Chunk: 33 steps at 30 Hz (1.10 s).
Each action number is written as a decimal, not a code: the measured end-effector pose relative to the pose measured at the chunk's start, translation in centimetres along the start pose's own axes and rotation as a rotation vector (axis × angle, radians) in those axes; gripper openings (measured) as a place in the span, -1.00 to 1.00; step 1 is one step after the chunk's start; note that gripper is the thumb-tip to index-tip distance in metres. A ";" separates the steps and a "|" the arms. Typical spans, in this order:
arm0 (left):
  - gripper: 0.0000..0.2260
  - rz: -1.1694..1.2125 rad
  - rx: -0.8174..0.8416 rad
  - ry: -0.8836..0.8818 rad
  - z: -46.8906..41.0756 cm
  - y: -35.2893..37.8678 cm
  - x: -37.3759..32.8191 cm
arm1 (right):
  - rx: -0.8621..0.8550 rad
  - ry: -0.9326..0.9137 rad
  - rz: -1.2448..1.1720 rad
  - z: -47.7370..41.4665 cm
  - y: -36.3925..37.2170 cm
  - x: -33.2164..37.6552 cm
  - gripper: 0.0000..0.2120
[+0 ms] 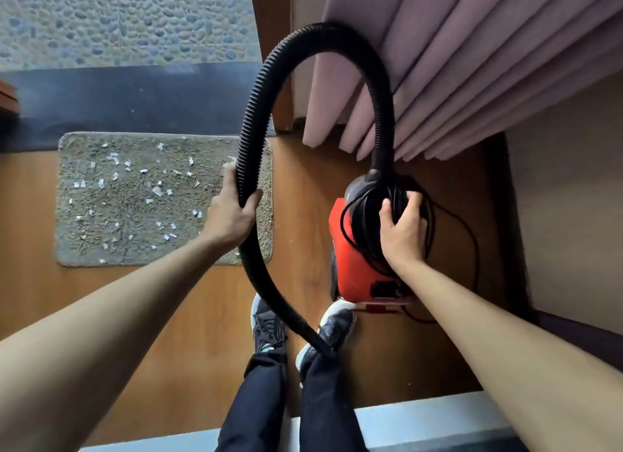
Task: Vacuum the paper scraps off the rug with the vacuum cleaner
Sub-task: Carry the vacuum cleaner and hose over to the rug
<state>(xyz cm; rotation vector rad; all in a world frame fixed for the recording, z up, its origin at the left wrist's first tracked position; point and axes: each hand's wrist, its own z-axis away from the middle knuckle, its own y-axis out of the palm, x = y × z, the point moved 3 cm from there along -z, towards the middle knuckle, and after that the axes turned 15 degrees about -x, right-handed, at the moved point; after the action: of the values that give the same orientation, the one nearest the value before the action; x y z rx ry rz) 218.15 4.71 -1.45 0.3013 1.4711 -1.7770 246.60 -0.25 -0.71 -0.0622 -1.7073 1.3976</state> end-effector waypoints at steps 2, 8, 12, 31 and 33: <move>-0.56 -0.019 0.020 -0.009 -1.2 2.2 1.6 | 0.036 0.007 0.008 0.0 2.5 -1.8 -0.65; -0.56 -0.051 0.051 -0.020 -4.3 6.7 4.7 | 0.076 0.067 0.020 -0.1 7.4 -5.0 -0.62; -0.54 -0.060 0.066 -0.039 -5.5 9.7 6.8 | 0.117 0.087 0.035 0.1 10.4 -7.4 -0.61; -0.51 -0.260 0.026 -0.011 -10.9 14.3 9.9 | 0.123 0.107 0.009 -1.4 17.3 -11.0 -0.63; -0.50 -0.218 0.044 -0.034 -10.8 15.2 10.8 | 0.119 0.108 0.004 -1.4 17.7 -11.3 -0.64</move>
<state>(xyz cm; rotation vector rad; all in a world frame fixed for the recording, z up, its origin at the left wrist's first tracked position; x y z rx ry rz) 218.42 9.84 -22.33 0.1362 1.4879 -1.9790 245.84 1.03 -21.71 -0.0732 -1.5330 1.4696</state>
